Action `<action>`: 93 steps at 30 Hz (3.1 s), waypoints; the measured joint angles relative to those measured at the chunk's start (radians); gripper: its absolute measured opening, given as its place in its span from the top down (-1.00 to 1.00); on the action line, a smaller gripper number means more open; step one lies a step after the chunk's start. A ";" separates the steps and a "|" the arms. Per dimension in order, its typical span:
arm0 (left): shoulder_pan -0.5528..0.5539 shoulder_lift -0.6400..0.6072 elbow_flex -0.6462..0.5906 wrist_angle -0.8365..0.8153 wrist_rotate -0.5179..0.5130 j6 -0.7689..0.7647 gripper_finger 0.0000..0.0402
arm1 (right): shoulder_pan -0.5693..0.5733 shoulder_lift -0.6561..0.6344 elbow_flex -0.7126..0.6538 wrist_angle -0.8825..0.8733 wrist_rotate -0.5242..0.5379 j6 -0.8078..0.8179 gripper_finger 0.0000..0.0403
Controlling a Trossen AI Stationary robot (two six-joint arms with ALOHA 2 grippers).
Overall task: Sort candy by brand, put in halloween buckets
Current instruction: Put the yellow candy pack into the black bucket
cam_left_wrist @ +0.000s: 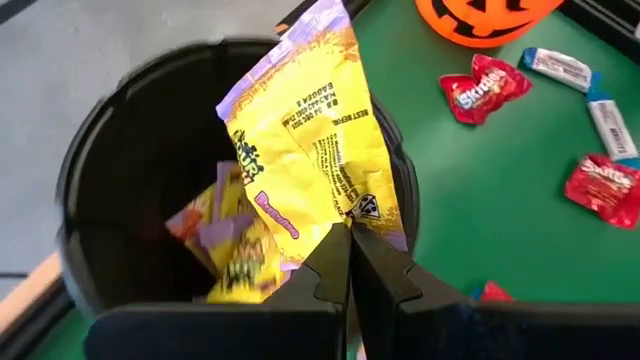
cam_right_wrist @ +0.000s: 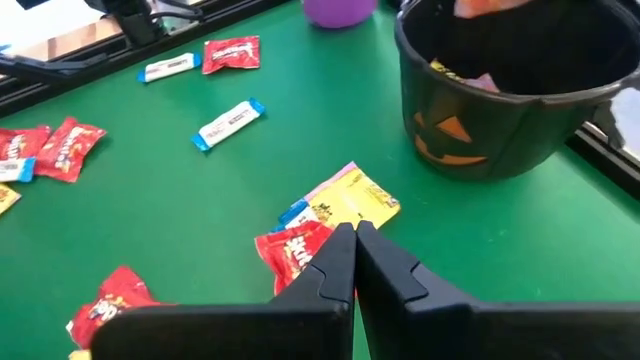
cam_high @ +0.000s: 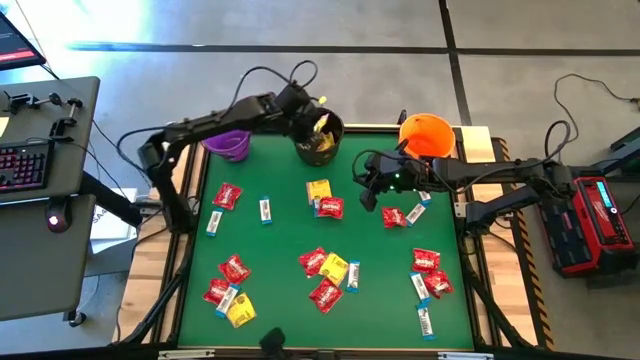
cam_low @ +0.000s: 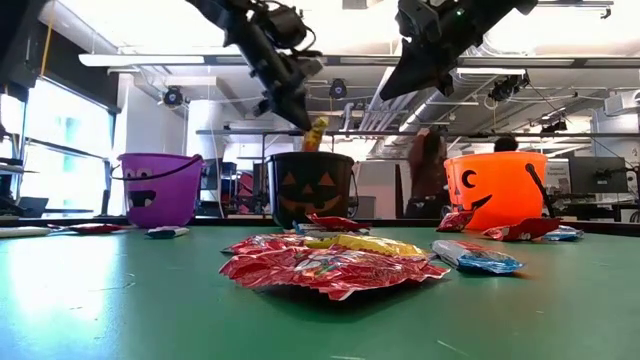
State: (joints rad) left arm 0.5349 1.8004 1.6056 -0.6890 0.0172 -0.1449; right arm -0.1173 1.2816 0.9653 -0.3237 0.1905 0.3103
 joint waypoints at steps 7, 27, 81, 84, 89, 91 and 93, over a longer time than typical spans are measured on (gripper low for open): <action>0.013 0.086 0.054 0.002 0.006 0.025 1.00 | 0.000 0.000 0.000 0.000 0.001 0.006 1.00; 0.004 0.095 0.054 -0.003 0.006 0.106 0.51 | 0.000 0.000 0.000 0.000 0.028 0.043 1.00; -0.300 -0.668 -0.860 0.720 -0.109 -0.116 1.00 | 0.315 -0.034 -0.232 -0.092 -0.139 0.511 0.83; -0.300 -0.695 -0.899 0.719 -0.108 -0.116 1.00 | 0.354 -0.031 -0.232 -0.053 -0.139 0.527 0.66; -0.301 -0.716 -0.924 0.706 -0.107 -0.116 1.00 | 0.397 0.025 -0.232 0.147 -0.140 0.515 0.33; -0.301 -0.716 -0.924 0.703 -0.107 -0.115 1.00 | 0.411 0.075 -0.232 0.225 -0.140 0.518 0.23; -0.301 -0.716 -0.924 0.703 -0.107 -0.111 1.00 | 0.421 0.136 -0.231 0.327 -0.139 0.520 0.15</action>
State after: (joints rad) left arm 0.2344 1.0840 0.6811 0.0137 -0.0903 -0.2559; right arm 0.3038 1.4180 0.7341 0.0035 0.0517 0.8303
